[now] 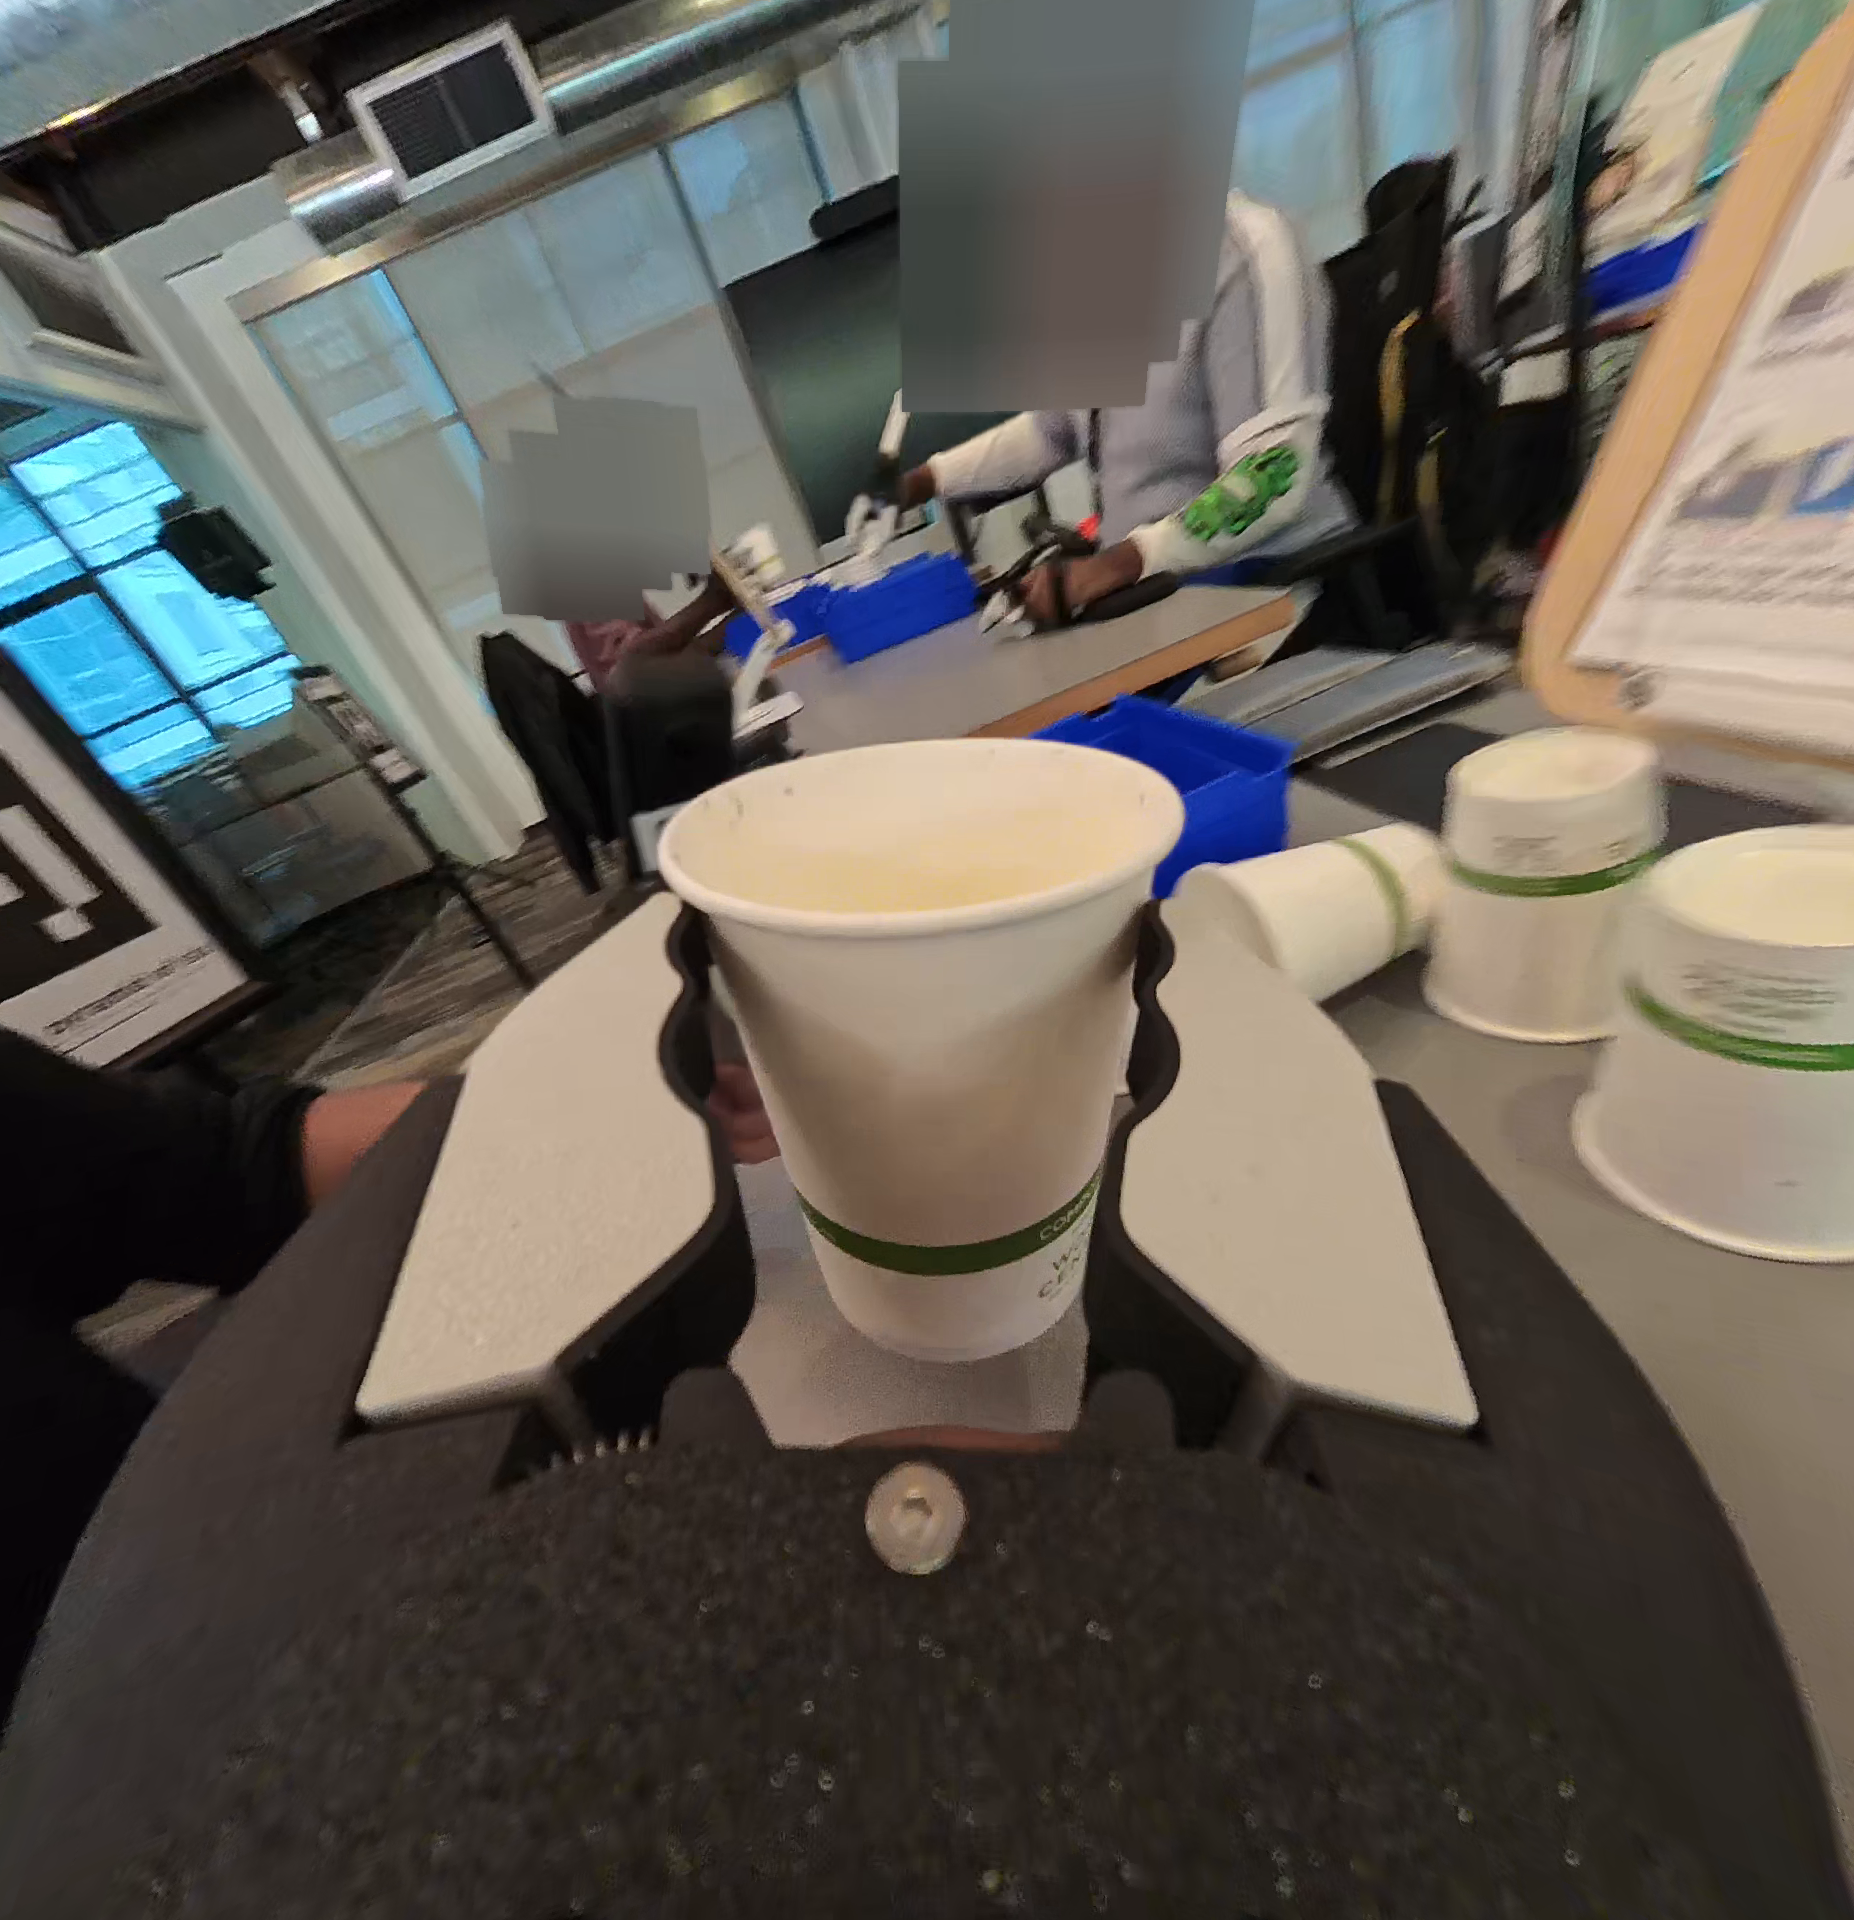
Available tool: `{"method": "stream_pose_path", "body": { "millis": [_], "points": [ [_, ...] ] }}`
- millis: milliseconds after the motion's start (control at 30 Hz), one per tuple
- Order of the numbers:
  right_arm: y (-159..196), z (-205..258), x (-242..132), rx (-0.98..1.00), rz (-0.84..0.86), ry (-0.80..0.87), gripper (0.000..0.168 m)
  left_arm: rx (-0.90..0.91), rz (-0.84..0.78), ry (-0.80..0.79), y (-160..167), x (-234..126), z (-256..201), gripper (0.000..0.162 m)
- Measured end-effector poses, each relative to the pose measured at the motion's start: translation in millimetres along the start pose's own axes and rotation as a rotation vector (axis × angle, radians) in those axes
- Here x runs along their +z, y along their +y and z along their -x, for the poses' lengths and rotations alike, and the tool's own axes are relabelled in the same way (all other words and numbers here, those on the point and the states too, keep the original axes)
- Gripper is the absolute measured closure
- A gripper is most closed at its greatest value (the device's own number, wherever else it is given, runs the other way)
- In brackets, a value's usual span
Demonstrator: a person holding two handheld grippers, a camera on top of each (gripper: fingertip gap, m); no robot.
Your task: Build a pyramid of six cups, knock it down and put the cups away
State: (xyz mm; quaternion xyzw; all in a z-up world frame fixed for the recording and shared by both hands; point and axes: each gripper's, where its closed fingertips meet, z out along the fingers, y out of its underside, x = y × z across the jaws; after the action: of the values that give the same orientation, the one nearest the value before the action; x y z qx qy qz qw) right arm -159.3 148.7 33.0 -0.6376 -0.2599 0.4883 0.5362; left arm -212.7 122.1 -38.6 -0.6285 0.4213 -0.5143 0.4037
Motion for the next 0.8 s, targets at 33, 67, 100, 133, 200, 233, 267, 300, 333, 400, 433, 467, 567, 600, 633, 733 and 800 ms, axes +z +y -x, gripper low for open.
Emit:
{"method": "stream_pose_path", "body": {
  "millis": [33,67,100,133,200,233,267,300,333,400,433,467,567,600,633,733,800],
  "points": [
    [-13,-5,-12,-0.025,-0.034,0.051,0.09,0.001,-0.01,-0.041,0,-9,1,0.068],
    [-29,-10,-27,-0.057,-0.077,0.113,0.09,0.0,-0.02,-0.083,1,-18,2,0.07],
    [-45,-18,-46,-0.094,-0.116,0.194,0.09,-0.003,-0.03,-0.118,3,-28,1,0.073],
    [-62,-28,-69,-0.139,-0.15,0.297,0.09,-0.01,-0.038,-0.152,6,-37,1,0.076],
    [-94,-54,-126,-0.227,-0.219,0.548,0.089,-0.029,-0.054,-0.217,14,-53,1,0.077],
    [-105,-67,-157,-0.265,-0.243,0.675,0.089,-0.04,-0.062,-0.243,18,-59,0,0.077],
    [-111,-81,-186,-0.309,-0.244,0.8,0.089,-0.051,-0.072,-0.267,22,-65,0,0.077],
    [-112,-96,-213,-0.337,-0.241,0.918,0.089,-0.06,-0.083,-0.285,26,-69,-1,0.077],
    [-109,-108,-233,-0.348,-0.244,0.998,0.089,-0.067,-0.084,-0.297,29,-71,-2,0.078],
    [-96,-133,-259,-0.337,-0.243,1.092,0.089,-0.071,-0.071,-0.309,37,-73,-6,0.078],
    [-86,-146,-265,-0.326,-0.234,1.122,0.089,-0.067,-0.065,-0.317,39,-72,-7,0.078],
    [-76,-158,-268,-0.309,-0.22,1.135,0.089,-0.062,-0.062,-0.324,41,-71,-8,0.078],
    [-53,-185,-272,-0.278,-0.192,1.181,0.089,-0.07,-0.044,-0.309,47,-66,-13,0.078],
    [-46,-191,-271,-0.258,-0.184,1.178,0.089,-0.07,-0.042,-0.302,48,-64,-15,0.078],
    [-41,-195,-271,-0.247,-0.175,1.183,0.089,-0.067,-0.036,-0.299,49,-63,-17,0.078],
    [-29,-202,-270,-0.222,-0.157,1.183,0.089,-0.049,-0.013,-0.3,54,-60,-20,0.078],
    [-20,-204,-271,-0.197,-0.128,1.187,0.089,-0.041,0.012,-0.304,60,-58,-21,0.078]
  ]
}}
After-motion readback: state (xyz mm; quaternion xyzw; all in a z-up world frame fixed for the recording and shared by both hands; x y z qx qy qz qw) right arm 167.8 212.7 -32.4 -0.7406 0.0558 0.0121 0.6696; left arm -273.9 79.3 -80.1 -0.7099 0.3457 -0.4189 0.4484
